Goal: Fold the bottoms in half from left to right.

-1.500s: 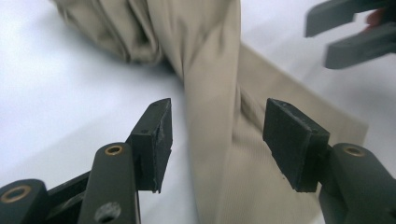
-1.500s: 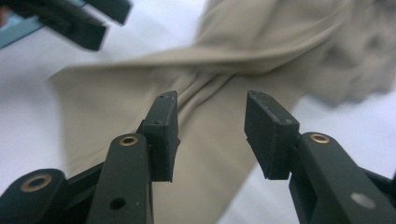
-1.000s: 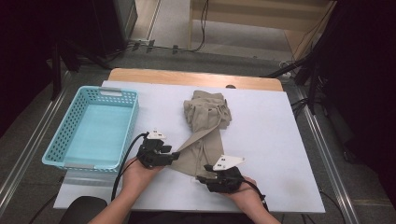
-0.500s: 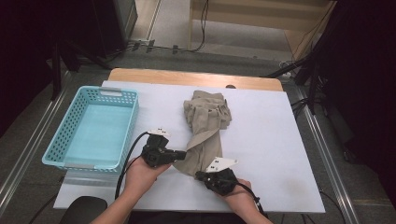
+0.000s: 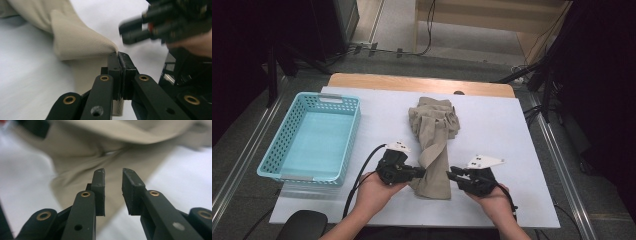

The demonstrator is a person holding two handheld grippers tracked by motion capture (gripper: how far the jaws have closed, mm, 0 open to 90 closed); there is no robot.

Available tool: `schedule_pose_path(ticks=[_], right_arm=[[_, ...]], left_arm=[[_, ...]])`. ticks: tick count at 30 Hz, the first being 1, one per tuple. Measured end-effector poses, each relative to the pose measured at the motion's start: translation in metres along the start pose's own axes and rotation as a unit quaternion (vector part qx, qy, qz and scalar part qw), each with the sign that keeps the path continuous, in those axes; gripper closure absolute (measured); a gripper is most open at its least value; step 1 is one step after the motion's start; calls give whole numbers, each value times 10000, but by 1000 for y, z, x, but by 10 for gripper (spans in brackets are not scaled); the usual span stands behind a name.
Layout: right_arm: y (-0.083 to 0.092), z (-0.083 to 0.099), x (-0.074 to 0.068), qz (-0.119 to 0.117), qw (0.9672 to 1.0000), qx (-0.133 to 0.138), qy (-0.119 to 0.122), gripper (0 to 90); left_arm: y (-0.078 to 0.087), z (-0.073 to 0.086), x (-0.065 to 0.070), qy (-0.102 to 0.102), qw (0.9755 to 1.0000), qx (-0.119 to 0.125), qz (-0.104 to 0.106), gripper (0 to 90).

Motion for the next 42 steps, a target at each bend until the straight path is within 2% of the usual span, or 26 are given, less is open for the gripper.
schedule_pose_path(ticks=[2,3,6,7,8,11,13,15,16,18,19,20,24,27,29,30,32,34,35,36,37,38,39,40,41,42], right_arm=[[6,-2,10,105,9998,88,-120,706],[10,-4,16,175,9996,145,-185,706],[12,-4,19,211,9994,162,-225,707],[12,-4,19,210,9994,140,-241,707],[12,-4,19,210,9994,140,-241,707],[11,-3,16,185,9996,114,-199,707],[11,-2,14,176,9996,103,-178,707],[9,0,9,112,9998,61,-163,707],[5,4,2,40,9999,-25,-93,706],[4,6,-2,-1,10000,-55,-33,697],[0,11,-11,-116,9999,-99,56,669],[0,11,-11,-116,9999,-99,56,669],[-9,23,-33,-386,9985,-248,294,630],[-20,33,-48,-580,9961,-396,532,562],[-23,35,-50,-617,9957,-438,541,547],[-25,37,-51,-619,9954,-491,550,543],[-30,41,-52,-637,9945,-586,590,528],[-34,47,-51,-582,9935,-738,635,531],[-36,46,-49,-513,9938,-618,771,597],[-36,46,-49,-513,9938,-618,771,597],[-36,46,-47,-453,9941,-627,758,716],[-36,46,-47,-453,9941,-627,758,716],[-35,45,-47,-496,9938,-768,630,790],[-35,45,-47,-496,9938,-768,630,790],[-30,44,-46,-560,9928,-893,575,838],[-30,44,-46,-560,9928,-893,575,838]], left_arm=[[-8,-3,6,-83,9999,-38,62,890],[-16,-5,13,-202,9997,-109,126,890],[-23,-7,18,-281,9993,-101,228,888],[-25,-8,19,-322,9991,-84,260,826],[-27,-8,20,-361,9988,-81,311,826],[-23,-9,17,-395,9985,-26,381,701],[-16,-11,8,-408,9989,49,243,698],[-11,-13,-4,-323,9993,132,128,677],[-10,-14,-11,-292,9994,151,52,660],[-9,-15,-25,-337,9992,162,-160,644],[-10,-15,-32,-349,9990,125,-250,613],[-11,-15,-40,-384,9986,94,-350,613],[-21,-23,-68,-235,9980,68,-583,577],[-33,-31,-82,-116,9978,26,-659,554],[-40,-36,-92,-44,9974,20,-714,554],[-43,-39,-95,19,9977,52,-674,554],[-49,-41,-101,125,9974,17,-707,555],[-55,-43,-106,265,9976,45,-632,586],[-61,-43,-109,350,9981,-10,-513,705],[-61,-43,-109,350,9981,-10,-513,775],[-63,-44,-111,360,9981,-12,-492,859],[-63,-45,-112,406,9983,40,-421,859],[-63,-47,-113,506,9982,53,-317,883],[-61,-48,-113,554,9981,54,-279,883],[-54,-51,-117,408,9982,29,-428,885],[-54,-51,-117,408,9982,29,-428,885]])
Point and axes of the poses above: each handheld gripper's, and its own axes: y roughly backward along the jaws, z roughly out of its underside, x roughly to its right, the point moved 10 cm from there along -y, roughly forward along the jaws, and after that the axes turned 7 degrees about -y, right-handed, at the moved point
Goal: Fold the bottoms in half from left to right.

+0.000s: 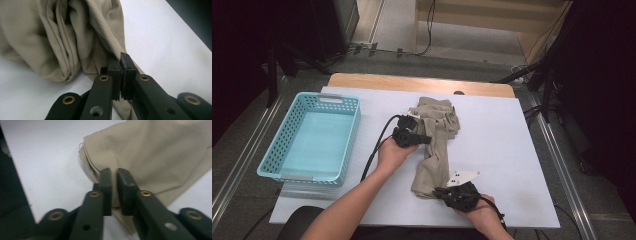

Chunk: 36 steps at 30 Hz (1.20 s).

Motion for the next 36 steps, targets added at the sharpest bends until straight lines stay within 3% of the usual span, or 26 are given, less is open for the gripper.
schedule_pose_path(ticks=[7,10,14,16,19,23,26,29,32,36], right_arm=[[22,-1,0,-137,9998,58,-98,841],[29,-4,3,-109,9998,121,-64,841],[36,-6,14,-2,9997,192,-152,832],[37,-8,19,45,9994,275,-219,762],[41,-12,18,-83,9985,453,-299,676],[45,-20,22,121,9967,777,-223,656],[42,-20,25,217,9963,784,-282,657],[30,-19,17,112,9969,723,-281,650],[13,-18,3,-12,9979,647,-103,594],[-9,-19,-7,-126,9988,476,33,581]], left_arm=[[13,-16,-16,68,9999,101,-84,882],[15,-21,-23,-101,9995,57,-291,882],[13,-21,-27,-37,9996,70,-274,873],[14,-18,-29,9,9996,52,-280,789],[20,-15,-26,64,9997,81,-209,692],[31,-12,-22,66,9995,184,-235,612],[38,-7,-17,-36,9996,174,-225,587],[44,-4,-15,-128,9994,187,-257,534],[49,-3,-15,-90,9994,247,-242,529],[49,-2,-17,4,9993,297,-241,530]])
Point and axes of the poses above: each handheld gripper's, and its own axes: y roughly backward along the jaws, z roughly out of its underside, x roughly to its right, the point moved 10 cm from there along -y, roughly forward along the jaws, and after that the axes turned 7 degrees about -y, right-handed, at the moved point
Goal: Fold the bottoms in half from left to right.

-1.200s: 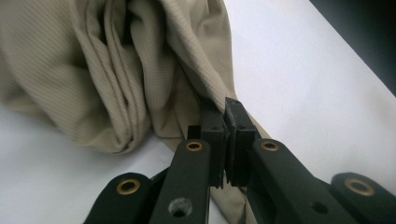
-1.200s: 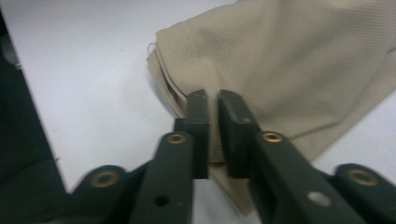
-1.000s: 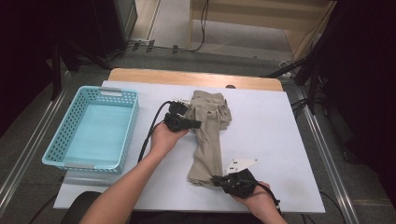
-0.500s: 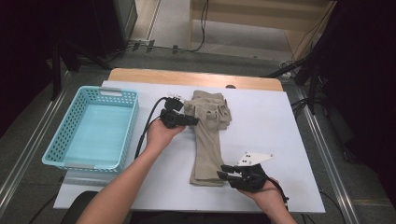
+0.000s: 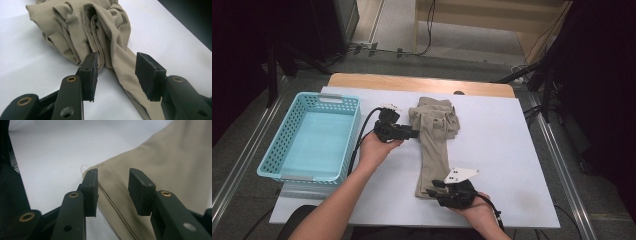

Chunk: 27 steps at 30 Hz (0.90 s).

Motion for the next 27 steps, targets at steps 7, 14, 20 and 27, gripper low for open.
schedule_pose_path(ticks=[7,14,20,27], right_arm=[[-13,0,-8,-8,9995,-233,-230,835],[-17,-1,-33,-285,9993,-242,5,832],[0,-13,-23,-103,9998,98,102,707],[13,-21,51,768,9953,362,-456,685]], left_arm=[[-2,1,-2,12,10000,-33,1,530],[-1,1,0,-10,10000,-11,10,530],[5,3,1,-92,9999,94,-16,456],[8,14,9,-285,9996,-8,-6,434]])
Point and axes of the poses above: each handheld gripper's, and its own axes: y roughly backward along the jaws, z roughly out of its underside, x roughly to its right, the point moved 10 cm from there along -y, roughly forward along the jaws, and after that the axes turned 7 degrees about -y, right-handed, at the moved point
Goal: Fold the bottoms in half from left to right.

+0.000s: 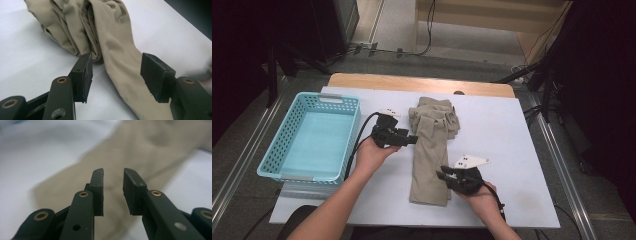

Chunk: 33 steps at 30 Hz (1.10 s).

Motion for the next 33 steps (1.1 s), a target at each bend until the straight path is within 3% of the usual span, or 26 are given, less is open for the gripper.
schedule_pose_path(ticks=[3,4,12,14,15,18,30,31,32,33], right_arm=[[-17,-7,32,329,9992,-10,-226,685],[-21,-10,36,357,9988,23,-336,686],[-49,-24,46,467,9986,11,-248,681],[-49,-24,46,558,9983,-4,-193,751],[-47,-24,48,630,9980,-51,-96,836],[-45,-24,51,580,9979,-114,-273,862],[-29,-41,84,769,9954,96,-566,871],[-29,-42,86,745,9953,97,-614,862],[-28,-41,86,635,9957,68,-665,779],[-28,-41,86,635,9957,68,-665,779]], left_arm=[[0,0,1,-27,10000,38,-9,423],[0,0,2,2,10000,55,-1,423],[-2,2,1,30,10000,12,14,423],[-3,2,1,26,10000,18,9,423],[-3,2,1,4,10000,-7,6,423],[-3,2,1,11,10000,5,7,423],[-8,2,4,-25,10000,-21,1,423],[-8,3,4,-21,10000,-33,9,422],[-7,3,3,-30,10000,-45,1,418],[-7,3,3,-37,10000,-52,-3,418]])
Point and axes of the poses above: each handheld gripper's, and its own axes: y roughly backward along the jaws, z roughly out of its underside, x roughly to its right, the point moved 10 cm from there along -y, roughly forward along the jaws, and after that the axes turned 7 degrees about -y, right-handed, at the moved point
